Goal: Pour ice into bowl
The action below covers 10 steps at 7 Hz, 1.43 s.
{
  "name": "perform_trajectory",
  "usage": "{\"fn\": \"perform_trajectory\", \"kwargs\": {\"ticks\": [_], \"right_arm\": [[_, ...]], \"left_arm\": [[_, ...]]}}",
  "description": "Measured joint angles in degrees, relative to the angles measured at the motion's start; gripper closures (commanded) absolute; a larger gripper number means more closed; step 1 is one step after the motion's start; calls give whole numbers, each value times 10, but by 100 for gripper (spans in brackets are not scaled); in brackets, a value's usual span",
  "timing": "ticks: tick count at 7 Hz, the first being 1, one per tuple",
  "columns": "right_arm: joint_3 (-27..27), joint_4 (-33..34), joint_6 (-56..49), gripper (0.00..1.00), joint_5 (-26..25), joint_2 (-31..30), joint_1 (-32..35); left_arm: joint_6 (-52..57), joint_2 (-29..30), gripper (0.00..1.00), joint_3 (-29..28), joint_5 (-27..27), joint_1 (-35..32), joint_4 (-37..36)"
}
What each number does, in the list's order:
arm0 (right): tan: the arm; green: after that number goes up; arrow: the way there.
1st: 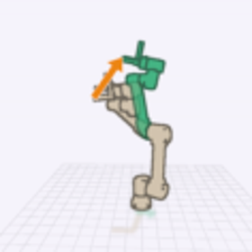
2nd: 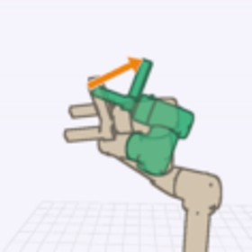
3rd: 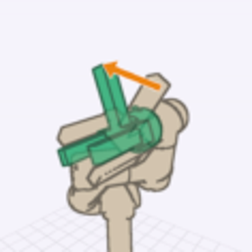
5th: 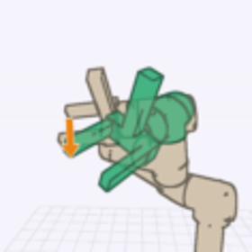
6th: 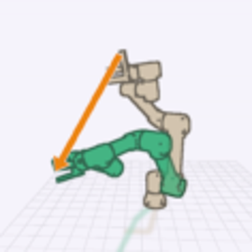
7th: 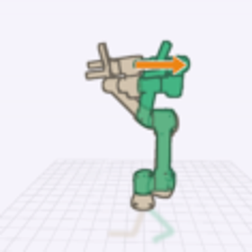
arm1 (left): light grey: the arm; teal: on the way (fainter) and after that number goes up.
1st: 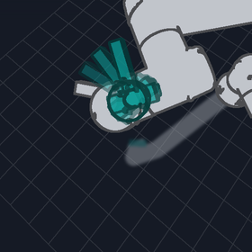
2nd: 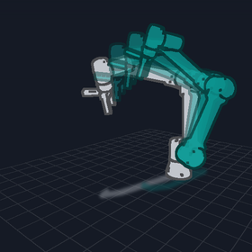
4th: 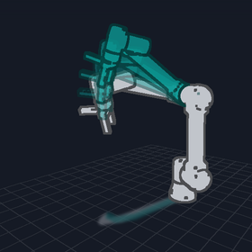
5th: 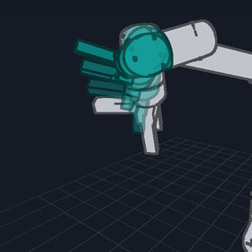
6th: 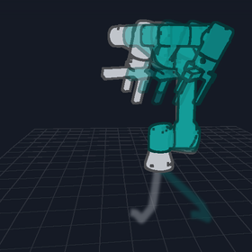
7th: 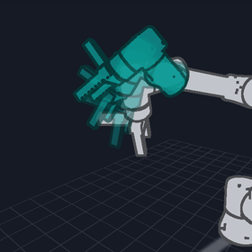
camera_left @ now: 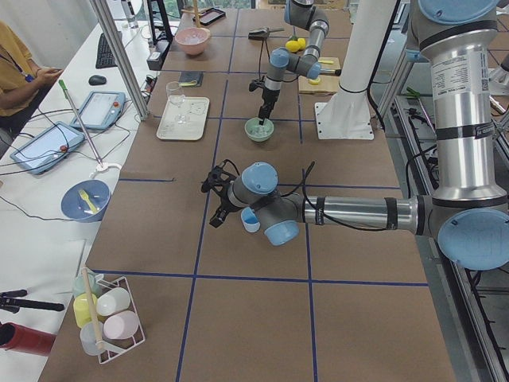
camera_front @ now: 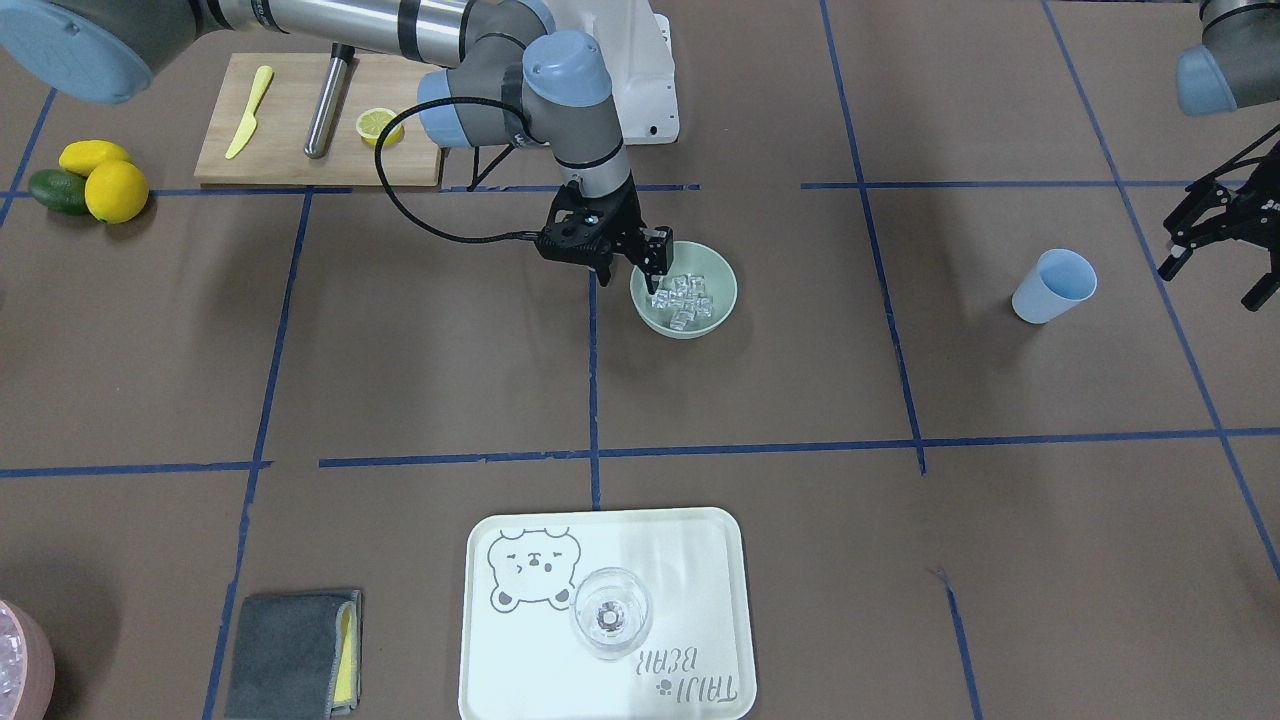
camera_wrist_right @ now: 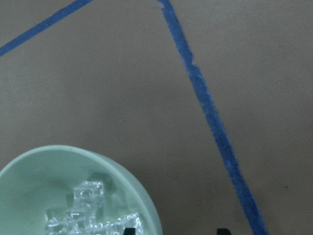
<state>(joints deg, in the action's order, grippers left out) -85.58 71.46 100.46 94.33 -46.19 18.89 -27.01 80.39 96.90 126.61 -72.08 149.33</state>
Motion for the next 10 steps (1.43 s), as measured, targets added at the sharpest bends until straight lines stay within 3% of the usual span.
{"fn": "perform_trajectory", "kwargs": {"ticks": [3,5,7,10], "right_arm": [[-3,-21,-28,100,2,3,1],[-66,-20,-31,100,30,-27,35],[-171,-21,-64,100,107,-131,111],[-252,-47,-263,100,216,-338,247]], "left_arm": [[-1,-8,0,4,-2,-2,1],[-1,-8,0,0,-20,-3,0],[3,18,0,0,-41,-2,-58],[45,107,0,12,-41,-4,-281]]}}
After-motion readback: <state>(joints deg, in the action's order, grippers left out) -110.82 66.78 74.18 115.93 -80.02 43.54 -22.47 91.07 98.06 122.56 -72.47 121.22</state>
